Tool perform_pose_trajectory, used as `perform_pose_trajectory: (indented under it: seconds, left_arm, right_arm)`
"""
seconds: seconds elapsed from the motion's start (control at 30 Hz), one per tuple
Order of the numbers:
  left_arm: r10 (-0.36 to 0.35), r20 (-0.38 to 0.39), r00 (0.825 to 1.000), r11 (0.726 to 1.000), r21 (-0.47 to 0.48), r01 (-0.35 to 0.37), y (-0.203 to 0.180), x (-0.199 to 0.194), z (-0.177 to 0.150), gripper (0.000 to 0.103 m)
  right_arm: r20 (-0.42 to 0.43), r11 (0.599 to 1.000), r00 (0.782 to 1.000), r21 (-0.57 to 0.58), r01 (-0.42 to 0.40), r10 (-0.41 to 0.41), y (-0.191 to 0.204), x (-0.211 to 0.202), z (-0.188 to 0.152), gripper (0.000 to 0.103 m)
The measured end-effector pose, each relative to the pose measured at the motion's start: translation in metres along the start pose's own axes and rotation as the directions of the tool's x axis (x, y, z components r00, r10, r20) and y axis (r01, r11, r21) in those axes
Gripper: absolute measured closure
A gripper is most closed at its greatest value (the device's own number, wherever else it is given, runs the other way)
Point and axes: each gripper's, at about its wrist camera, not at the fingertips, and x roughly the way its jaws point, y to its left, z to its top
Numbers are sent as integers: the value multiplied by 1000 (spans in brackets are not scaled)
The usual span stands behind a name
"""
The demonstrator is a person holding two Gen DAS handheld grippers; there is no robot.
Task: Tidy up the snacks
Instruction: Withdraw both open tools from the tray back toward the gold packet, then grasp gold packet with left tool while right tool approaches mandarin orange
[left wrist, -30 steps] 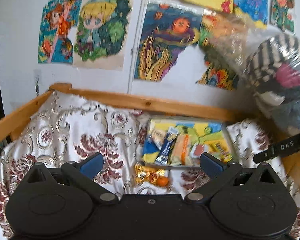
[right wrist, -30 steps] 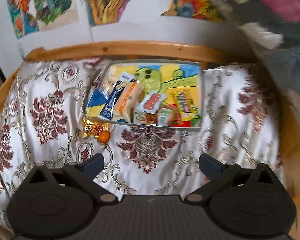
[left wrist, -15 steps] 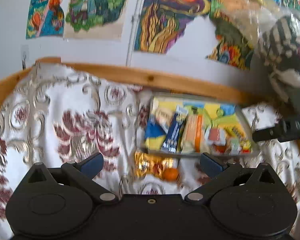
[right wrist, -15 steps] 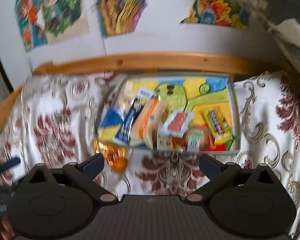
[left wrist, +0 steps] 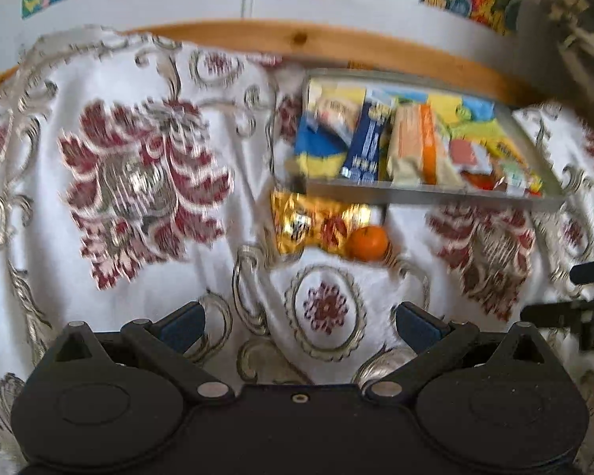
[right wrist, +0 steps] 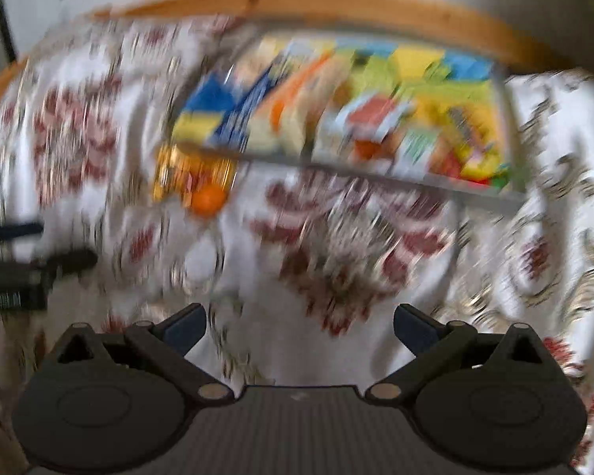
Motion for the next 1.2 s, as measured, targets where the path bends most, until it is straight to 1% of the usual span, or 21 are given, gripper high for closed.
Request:
perform_pose_trajectory:
  seconds: [0.1, 0.17, 0.23, 0.3, 0.4, 0.5, 0.57, 0.67, 0.73, 0.8, 0.87, 0.9, 0.97, 1.07, 1.13, 1.2]
  left_arm:
    - [-6, -34, 999, 1000, 21, 6, 1, 11, -5, 1]
    - [-2, -48, 999, 1000, 25, 3, 1, 15, -5, 1]
    - [7, -47, 999, 1000, 18, -6, 2, 16, -4, 1]
    - [15, -33, 999, 1000, 5, -14, 4, 15, -3, 1]
    - [47, -5, 999, 999, -27, -47, 9, 15, 4, 1]
    - [63, 15, 998, 997, -49, -63, 15, 21, 12, 1]
    - [64, 31, 998, 996, -62, -62, 16, 29, 17, 1]
    - [32, 96, 995, 993, -116, -20, 18, 48, 25, 1]
    - [11, 148, 989, 989, -147, 11, 21, 56, 30, 1]
    - [-20, 186, 982, 988, -147, 48, 23, 58, 35, 1]
    - [-54, 224, 973, 989, -120, 82, 25, 58, 37, 1]
    - [-66, 229, 971, 990, -103, 92, 24, 59, 38, 1]
    - [-111, 219, 970, 989, -68, 128, 27, 64, 39, 1]
    - [-168, 203, 965, 982, -46, 181, 31, 73, 43, 1]
    - [-201, 199, 959, 975, -58, 217, 35, 79, 47, 1]
    - [-225, 185, 957, 965, -97, 245, 39, 83, 48, 1]
  right_arm:
    - [-45, 999, 999, -34, 9, -10, 4, 13, -3, 0]
    - [-66, 1000, 998, -27, 2, -4, 8, 19, -1, 0]
    - [-69, 1000, 998, -21, -8, 7, 13, 20, 3, 0]
    - [-41, 999, 999, -33, -14, 13, 20, 17, 8, 0]
    - [0, 999, 1000, -46, -2, 2, 26, 18, 16, 0]
    - [46, 1000, 999, -23, 10, -9, 22, 22, 24, 0]
    - [106, 1000, 994, 17, 10, -12, 18, 21, 29, 0]
    - [176, 997, 984, 79, -14, 0, 13, 19, 37, 0]
    - [208, 997, 978, 77, -24, 7, 13, 20, 39, 0]
    - [233, 999, 972, 39, -3, -6, 16, 20, 39, 0]
    - [265, 999, 963, -14, 53, -47, 19, 23, 38, 0]
    - [275, 996, 960, -46, 75, -60, 21, 25, 38, 0]
    - [275, 991, 959, -97, 92, -62, 27, 31, 38, 0]
    - [291, 983, 956, -162, 83, -33, 38, 34, 38, 0]
    - [301, 970, 953, -231, 76, -3, 48, 35, 36, 1]
    - [308, 954, 951, -292, 72, 22, 58, 36, 32, 2]
